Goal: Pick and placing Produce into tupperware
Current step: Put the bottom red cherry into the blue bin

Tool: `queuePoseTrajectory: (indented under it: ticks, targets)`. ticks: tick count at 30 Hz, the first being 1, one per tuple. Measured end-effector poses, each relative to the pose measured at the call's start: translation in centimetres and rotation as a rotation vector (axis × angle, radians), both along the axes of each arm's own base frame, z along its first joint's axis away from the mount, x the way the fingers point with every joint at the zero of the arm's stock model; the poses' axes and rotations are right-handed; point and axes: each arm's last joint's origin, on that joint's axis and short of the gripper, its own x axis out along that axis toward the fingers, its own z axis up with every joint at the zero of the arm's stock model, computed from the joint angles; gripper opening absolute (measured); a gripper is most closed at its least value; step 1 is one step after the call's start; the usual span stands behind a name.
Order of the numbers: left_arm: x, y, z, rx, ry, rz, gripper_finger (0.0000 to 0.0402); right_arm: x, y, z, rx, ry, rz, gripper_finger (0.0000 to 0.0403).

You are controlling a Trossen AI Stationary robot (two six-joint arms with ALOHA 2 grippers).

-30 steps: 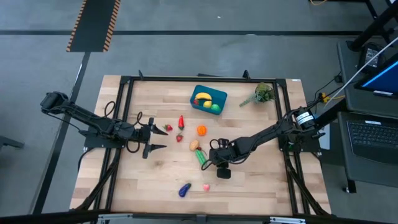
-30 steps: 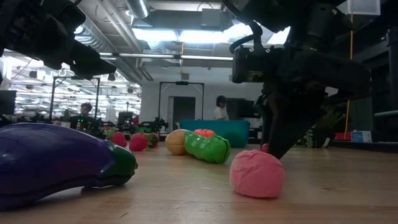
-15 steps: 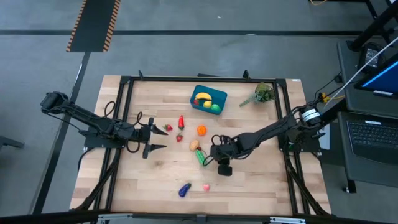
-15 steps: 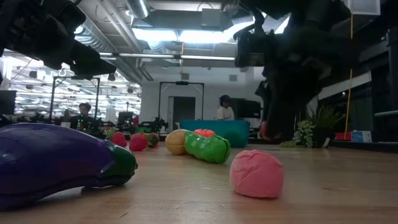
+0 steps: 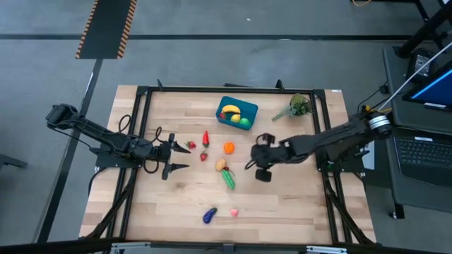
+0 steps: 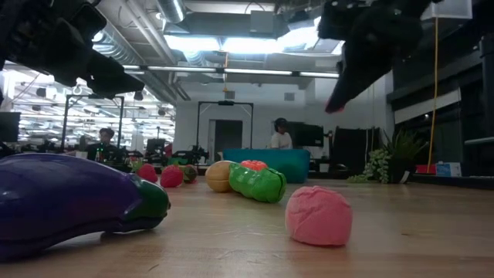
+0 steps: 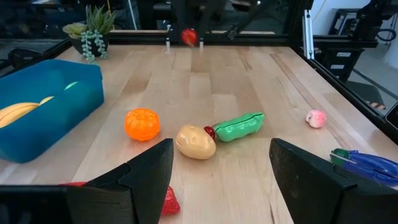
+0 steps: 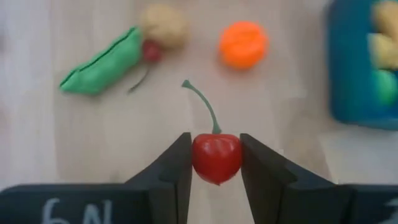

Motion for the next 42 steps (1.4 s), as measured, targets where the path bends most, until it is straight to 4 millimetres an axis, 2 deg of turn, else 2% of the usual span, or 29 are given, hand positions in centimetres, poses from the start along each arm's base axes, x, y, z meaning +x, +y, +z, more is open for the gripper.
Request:
queuePoseTrajectory:
  ticks: [10, 19, 28, 42]
  targets:
    - [0.0, 0.0, 0.0, 0.000, -0.002, 0.000, 0.0259, -4.2, -1.4, -0.1, -0.020, -0.361, 0.027, 0.0113]
    - [0.0, 0.0, 0.0, -0.001, -0.004, 0.000, 0.0259, -6.5, -3.1, -3.4, -0.031, -0.576, 0.005, 0.0113]
    - [0.0, 0.0, 0.0, 0.000, -0.004, 0.000, 0.0259, -7.7, -4.4, -4.2, -0.047, -0.831, 0.051, 0.0113]
    - [0.0, 0.0, 0.0, 0.000, -0.004, 0.002, 0.0259, -7.6, -4.8, -3.3, -0.103, -0.920, 0.161, 0.0113]
